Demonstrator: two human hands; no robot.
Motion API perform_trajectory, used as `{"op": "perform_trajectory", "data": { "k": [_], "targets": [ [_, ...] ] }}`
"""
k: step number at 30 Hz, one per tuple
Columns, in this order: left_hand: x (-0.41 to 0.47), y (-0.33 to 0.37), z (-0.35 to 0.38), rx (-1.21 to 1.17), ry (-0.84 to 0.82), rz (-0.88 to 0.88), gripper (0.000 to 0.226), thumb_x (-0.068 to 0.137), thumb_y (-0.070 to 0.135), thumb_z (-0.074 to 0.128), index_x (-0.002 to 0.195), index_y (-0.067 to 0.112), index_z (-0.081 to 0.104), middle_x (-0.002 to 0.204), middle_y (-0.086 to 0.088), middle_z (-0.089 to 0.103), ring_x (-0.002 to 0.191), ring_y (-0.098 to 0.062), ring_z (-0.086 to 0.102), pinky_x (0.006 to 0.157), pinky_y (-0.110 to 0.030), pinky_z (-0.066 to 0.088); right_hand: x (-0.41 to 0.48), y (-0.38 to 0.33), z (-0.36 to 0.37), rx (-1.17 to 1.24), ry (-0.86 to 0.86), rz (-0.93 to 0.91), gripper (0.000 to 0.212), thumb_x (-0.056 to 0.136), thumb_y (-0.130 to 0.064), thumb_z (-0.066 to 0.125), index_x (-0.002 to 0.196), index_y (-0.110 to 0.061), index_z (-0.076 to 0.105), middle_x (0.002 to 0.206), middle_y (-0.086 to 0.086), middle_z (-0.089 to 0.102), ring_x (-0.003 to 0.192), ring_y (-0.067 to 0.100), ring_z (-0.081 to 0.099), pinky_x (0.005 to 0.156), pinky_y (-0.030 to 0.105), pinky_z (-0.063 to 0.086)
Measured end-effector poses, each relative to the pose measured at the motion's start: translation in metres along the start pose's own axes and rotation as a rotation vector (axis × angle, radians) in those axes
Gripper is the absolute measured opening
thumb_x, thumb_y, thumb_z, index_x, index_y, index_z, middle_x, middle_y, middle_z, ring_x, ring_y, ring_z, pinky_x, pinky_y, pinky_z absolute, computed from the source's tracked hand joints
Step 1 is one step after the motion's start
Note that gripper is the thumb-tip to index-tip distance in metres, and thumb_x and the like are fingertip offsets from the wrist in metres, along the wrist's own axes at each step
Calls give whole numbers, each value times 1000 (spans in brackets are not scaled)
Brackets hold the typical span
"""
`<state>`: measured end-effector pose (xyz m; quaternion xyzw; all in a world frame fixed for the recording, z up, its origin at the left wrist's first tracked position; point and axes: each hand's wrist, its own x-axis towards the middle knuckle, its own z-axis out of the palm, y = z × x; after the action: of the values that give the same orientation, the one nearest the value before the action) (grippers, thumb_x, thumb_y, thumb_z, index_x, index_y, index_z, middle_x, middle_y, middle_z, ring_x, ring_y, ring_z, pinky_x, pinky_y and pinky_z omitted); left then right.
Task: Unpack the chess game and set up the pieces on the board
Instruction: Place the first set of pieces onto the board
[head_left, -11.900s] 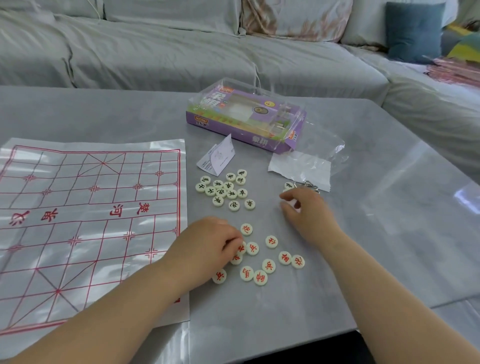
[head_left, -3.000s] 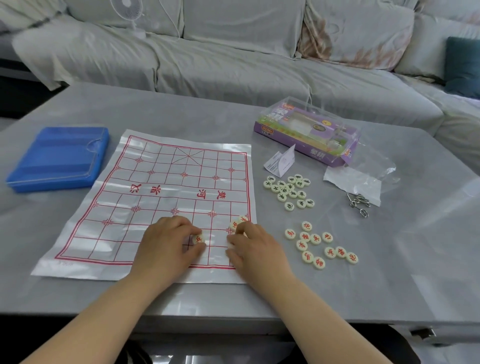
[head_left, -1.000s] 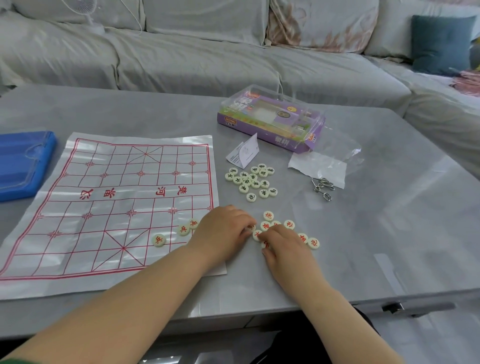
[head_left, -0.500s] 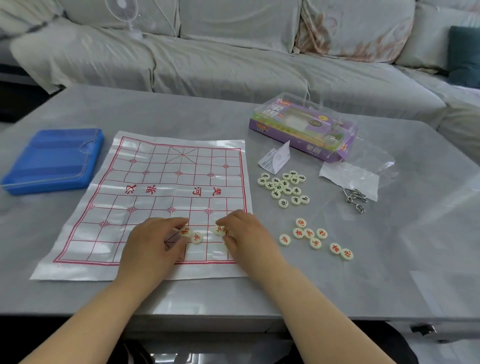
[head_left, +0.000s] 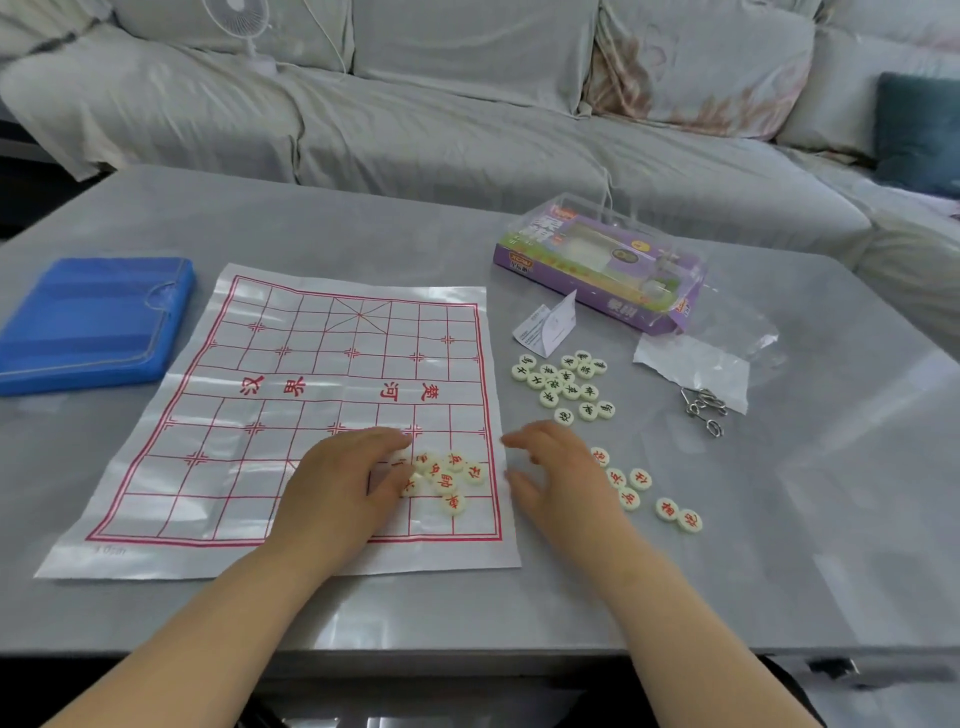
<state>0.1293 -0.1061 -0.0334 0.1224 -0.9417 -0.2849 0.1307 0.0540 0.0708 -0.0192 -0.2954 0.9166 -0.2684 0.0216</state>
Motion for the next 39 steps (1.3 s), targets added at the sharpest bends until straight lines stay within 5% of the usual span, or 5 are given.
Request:
{"op": "perform_trajectory", "data": {
  "k": [10, 13, 18, 33, 39],
  "targets": [
    [12, 83, 58, 80, -292, 348, 49, 92, 29, 45, 140, 22, 31, 147, 8, 29, 132, -10, 28, 104, -19, 19, -16, 61, -42, -206, -95, 189, 45, 89, -18, 52, 132, -25, 43, 143, -5, 32, 129, 17, 30, 99, 17, 21],
    [17, 86, 67, 72, -308, 468, 29, 79, 25, 50, 102, 18, 67, 102, 4, 67, 92, -15, 63, 74, -17, 49, -12, 58, -39, -244, -138, 124, 46, 91, -19, 48, 135, -26, 39, 146, -9, 30, 129, 15, 31, 103, 18, 22],
    [17, 77, 75, 130, -231, 541, 29, 75, 29, 40, 69, 24, 68, 69, 13, 66, 61, -11, 61, 51, -14, 45, -10, 54, -34, -229, -140, 76, 36, 91, -12, 46, 126, -18, 53, 136, -2, 45, 120, 20, 40, 97, 20, 30],
    [0, -12, -14, 122, -3, -68, 25, 87, 23, 59, 108, 13, 66, 108, -5, 66, 103, -26, 55, 87, -33, 38, 12, 38, -37, -431, -321, 48, 30, 98, -25, 33, 123, -16, 46, 126, 0, 45, 115, 17, 47, 85, 24, 34],
    [-1, -20, -11, 73, 28, -69, 28, 86, 21, 58, 113, 15, 63, 114, -3, 64, 107, -23, 52, 89, -30, 37, 17, 2, -28, -299, -283, 26, 32, 97, -24, 37, 128, -17, 45, 129, -1, 44, 114, 20, 48, 88, 26, 37]
  ]
}}
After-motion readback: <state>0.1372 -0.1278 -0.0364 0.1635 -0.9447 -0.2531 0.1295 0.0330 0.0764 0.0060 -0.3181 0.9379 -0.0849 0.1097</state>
